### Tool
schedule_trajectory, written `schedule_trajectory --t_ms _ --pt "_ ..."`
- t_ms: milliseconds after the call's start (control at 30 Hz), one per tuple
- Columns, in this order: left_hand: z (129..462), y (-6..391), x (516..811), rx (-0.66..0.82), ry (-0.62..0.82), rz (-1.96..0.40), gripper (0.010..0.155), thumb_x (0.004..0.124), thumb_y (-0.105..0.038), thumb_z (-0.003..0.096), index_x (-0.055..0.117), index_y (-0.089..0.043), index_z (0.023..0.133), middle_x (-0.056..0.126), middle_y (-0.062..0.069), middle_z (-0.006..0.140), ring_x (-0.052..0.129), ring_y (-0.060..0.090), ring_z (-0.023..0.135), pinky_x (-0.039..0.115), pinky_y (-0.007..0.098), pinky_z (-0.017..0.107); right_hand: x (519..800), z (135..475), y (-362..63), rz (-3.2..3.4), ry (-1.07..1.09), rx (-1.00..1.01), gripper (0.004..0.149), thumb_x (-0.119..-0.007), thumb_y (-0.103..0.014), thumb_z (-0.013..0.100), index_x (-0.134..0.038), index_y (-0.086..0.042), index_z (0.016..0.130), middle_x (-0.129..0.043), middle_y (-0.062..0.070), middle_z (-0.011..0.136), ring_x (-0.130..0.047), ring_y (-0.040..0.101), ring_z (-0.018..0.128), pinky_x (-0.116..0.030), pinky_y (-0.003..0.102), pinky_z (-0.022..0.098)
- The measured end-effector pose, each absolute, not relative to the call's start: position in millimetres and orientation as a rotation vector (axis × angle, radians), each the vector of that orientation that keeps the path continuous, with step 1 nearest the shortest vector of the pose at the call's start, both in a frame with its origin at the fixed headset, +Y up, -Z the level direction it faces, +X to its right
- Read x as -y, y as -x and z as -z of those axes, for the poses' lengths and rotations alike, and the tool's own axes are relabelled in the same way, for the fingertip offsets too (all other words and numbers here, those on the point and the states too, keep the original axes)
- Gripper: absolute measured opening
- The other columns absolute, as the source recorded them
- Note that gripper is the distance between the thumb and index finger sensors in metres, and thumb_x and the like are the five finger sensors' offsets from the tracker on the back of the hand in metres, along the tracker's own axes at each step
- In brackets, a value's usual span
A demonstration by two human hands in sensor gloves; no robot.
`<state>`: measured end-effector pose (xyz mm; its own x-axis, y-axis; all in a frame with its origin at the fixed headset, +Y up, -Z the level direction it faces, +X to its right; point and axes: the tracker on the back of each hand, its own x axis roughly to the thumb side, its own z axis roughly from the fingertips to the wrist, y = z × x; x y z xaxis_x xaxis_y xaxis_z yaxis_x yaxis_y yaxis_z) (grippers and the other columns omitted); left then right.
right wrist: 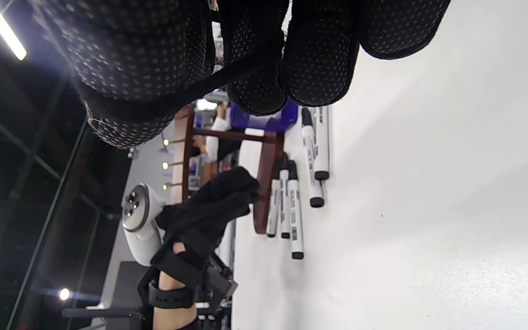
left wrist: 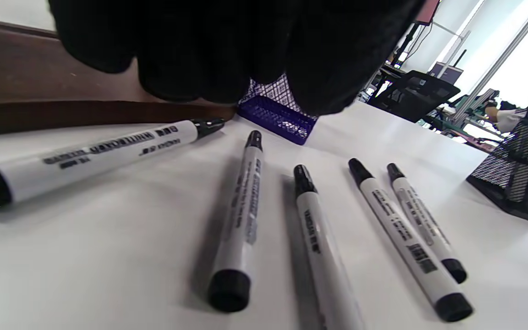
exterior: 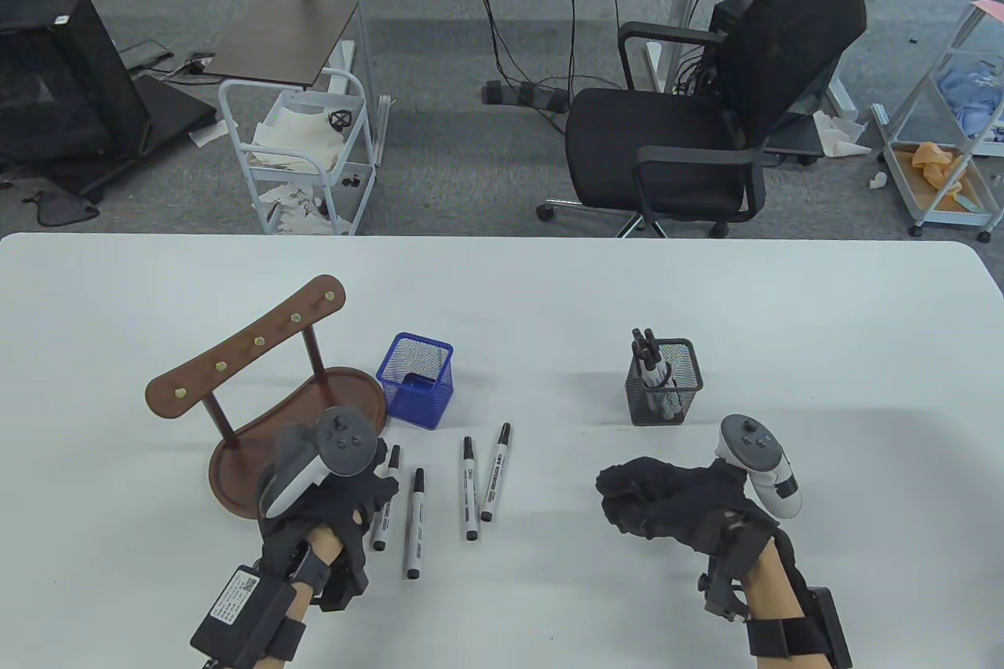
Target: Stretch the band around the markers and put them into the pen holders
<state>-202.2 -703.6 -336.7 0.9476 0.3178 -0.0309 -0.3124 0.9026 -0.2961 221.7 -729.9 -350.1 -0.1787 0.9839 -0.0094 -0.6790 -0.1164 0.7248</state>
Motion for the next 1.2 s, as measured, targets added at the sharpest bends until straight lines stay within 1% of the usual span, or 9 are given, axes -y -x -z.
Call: schedule_trajectory --t_ms 100,267,467,867,933,1167,1200 --pt "337.2 205.7 704.5 -0.012 0.288 -0.236 0.062 0.089 -0.028 0.0535 0.067 -0.006 0.107 0.079 0.026 0.107 0.082 0.048 0.092 0.069 0.065 0.065 730.0 350.1 -221.9 -1.646 -0.58 -0.712 0.057 -0.096 -0.037 0.045 -0.075 -0.028 0.097 -0.092 0.007 0.091 -0.086 0.039 0.078 -0.064 0.063 0.064" --pt "337.2 209.6 711.8 -0.05 0.301 -0.177 0.06 0.092 -0.027 0.0522 0.071 -0.005 0.104 0.085 0.024 0.102 0.087 0.046 0.088 0.073 0.064 0.062 730.6 350.3 -222.1 -1.647 -0.579 -0.716 0.056 -0.096 -0.037 0.045 -0.076 -0.028 0.097 -0.092 0.007 0.09 -0.087 0.039 0.078 -0.065 0.063 0.064" --pt "337.9 206.1 720.1 -0.06 0.284 -0.053 0.06 0.093 -0.027 0.0513 0.073 -0.006 0.103 0.088 0.023 0.101 0.091 0.044 0.086 0.076 0.062 0.061 731.4 350.3 -222.1 -1.648 -0.579 -0.721 0.055 -0.096 -0.037 0.046 -0.076 -0.027 0.097 -0.092 0.007 0.09 -0.087 0.038 0.077 -0.065 0.063 0.064" --pt "342.6 205.1 736.1 -0.103 0.302 0.026 0.06 0.096 -0.029 0.0487 0.076 -0.005 0.1 0.097 0.019 0.09 0.1 0.036 0.074 0.083 0.057 0.054 731.4 350.7 -222.2 -1.641 -0.585 -0.724 0.055 -0.096 -0.037 0.046 -0.077 -0.027 0.096 -0.093 0.008 0.089 -0.088 0.038 0.076 -0.065 0.062 0.064" --pt "343.4 205.1 738.0 -0.117 0.28 0.058 0.06 0.097 -0.029 0.0483 0.077 -0.004 0.099 0.098 0.017 0.086 0.102 0.033 0.07 0.085 0.056 0.052 731.5 350.7 -222.2 -1.641 -0.587 -0.726 0.055 -0.096 -0.037 0.046 -0.077 -0.027 0.096 -0.093 0.008 0.089 -0.088 0.038 0.076 -0.066 0.062 0.064" --pt "346.5 207.0 741.6 -0.138 0.293 0.04 0.062 0.096 -0.03 0.0491 0.075 0.0 0.099 0.098 0.018 0.085 0.102 0.033 0.067 0.085 0.057 0.051 731.4 350.6 -222.7 -1.64 -0.588 -0.725 0.054 -0.096 -0.037 0.046 -0.077 -0.027 0.096 -0.093 0.008 0.089 -0.088 0.038 0.076 -0.066 0.062 0.063" --pt "346.5 207.1 741.9 -0.139 0.298 0.033 0.062 0.096 -0.029 0.0494 0.074 0.0 0.099 0.097 0.021 0.085 0.101 0.033 0.068 0.084 0.058 0.052 731.4 350.7 -222.8 -1.64 -0.588 -0.726 0.054 -0.096 -0.037 0.046 -0.077 -0.027 0.096 -0.093 0.007 0.089 -0.088 0.038 0.076 -0.066 0.062 0.063"
